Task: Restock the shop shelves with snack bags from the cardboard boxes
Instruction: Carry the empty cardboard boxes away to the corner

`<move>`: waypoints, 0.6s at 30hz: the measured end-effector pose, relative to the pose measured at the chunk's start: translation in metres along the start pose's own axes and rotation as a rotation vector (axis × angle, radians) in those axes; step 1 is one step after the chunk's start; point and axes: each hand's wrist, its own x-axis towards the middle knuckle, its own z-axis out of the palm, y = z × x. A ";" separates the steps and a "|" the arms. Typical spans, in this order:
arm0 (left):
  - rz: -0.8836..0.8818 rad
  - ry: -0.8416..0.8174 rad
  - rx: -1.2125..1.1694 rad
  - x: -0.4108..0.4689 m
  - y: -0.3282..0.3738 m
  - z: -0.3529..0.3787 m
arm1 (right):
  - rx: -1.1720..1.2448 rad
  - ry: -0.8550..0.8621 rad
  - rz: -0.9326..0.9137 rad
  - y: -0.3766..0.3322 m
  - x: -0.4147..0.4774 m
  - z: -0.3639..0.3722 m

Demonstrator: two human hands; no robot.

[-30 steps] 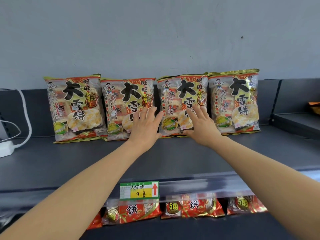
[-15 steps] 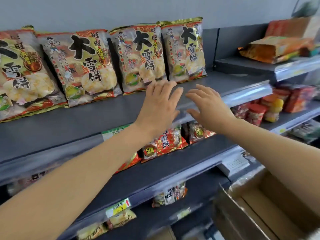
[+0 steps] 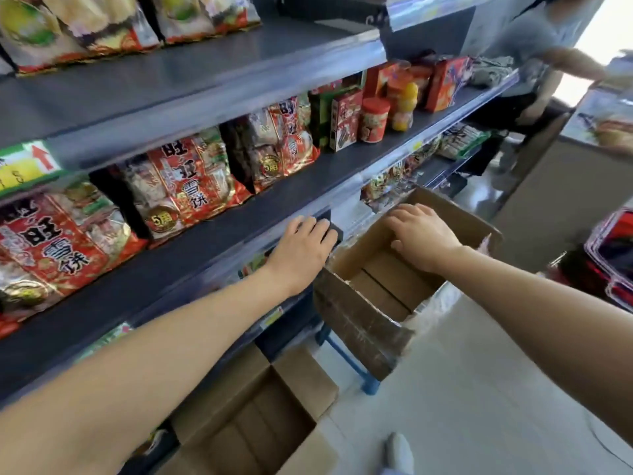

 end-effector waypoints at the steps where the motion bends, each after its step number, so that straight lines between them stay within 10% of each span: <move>1: -0.022 -0.106 -0.025 0.006 0.011 0.012 | 0.002 -0.046 0.012 0.010 -0.003 0.014; 9: -0.457 -0.591 -0.293 0.060 0.091 0.080 | 0.109 -0.452 0.062 0.090 -0.013 0.108; 18: -0.971 -0.718 -0.413 0.086 0.132 0.113 | 0.251 -0.743 -0.030 0.127 -0.009 0.161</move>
